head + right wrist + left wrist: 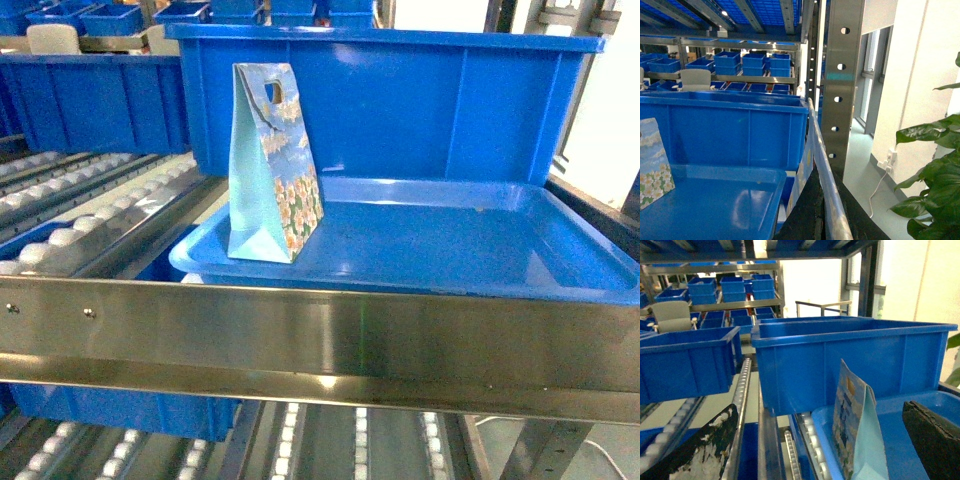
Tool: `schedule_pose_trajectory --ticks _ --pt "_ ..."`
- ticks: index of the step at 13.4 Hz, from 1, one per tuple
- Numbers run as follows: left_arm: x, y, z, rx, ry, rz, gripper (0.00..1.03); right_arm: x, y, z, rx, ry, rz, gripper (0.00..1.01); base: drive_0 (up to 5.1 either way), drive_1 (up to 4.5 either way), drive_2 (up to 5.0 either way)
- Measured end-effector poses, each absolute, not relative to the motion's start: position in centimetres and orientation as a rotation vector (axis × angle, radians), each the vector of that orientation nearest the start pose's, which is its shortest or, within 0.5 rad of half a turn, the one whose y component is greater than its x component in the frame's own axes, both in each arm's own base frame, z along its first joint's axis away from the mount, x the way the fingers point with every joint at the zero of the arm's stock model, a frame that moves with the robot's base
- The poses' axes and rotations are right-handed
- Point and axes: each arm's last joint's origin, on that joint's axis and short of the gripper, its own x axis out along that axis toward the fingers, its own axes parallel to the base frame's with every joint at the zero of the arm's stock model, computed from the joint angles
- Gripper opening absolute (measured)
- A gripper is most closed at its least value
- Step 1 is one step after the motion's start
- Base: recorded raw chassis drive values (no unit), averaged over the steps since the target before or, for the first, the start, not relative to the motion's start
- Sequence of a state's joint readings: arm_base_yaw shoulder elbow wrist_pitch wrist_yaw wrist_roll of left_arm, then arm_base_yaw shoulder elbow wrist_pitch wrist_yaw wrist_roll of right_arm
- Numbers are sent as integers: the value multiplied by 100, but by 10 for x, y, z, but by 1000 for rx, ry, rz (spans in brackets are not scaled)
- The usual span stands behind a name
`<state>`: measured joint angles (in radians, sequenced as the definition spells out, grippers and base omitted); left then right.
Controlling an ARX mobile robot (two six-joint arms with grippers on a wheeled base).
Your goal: Move flower gift bag to table near conveyor
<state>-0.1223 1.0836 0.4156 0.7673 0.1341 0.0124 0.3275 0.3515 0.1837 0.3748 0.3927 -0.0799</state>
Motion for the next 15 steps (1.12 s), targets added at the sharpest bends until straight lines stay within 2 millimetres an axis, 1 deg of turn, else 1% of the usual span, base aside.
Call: schedule_pose_trajectory --ticks 2,3,4,6,7,8,11,12,15 --pt "242 -40 246 6 -77 -277 98 114 27 232 -7 -191 -73 2 0 0 0" --pt "256 -44 250 4 -74 -283 98 114 27 232 -7 -191 -73 2 0 0 0" --pt "270 -51 249 5 -60 -298 98 114 27 232 -7 -191 -73 2 0 0 0" --pt "293 -64 235 10 23 -349 98 114 27 232 -7 -191 -73 2 0 0 0" --pt "304 -73 232 14 44 -385 98 114 27 232 -7 -191 -73 2 0 0 0" --pt "314 -82 234 30 46 -416 98 114 27 232 -7 -191 -73 2 0 0 0" --pt "324 -90 238 37 50 -444 98 114 27 232 -7 -191 -73 2 0 0 0" --pt "333 -94 238 37 68 -452 98 114 27 232 -7 -191 -73 2 0 0 0" --pt "358 -101 228 48 133 -452 98 114 27 232 -7 -191 -73 2 0 0 0"
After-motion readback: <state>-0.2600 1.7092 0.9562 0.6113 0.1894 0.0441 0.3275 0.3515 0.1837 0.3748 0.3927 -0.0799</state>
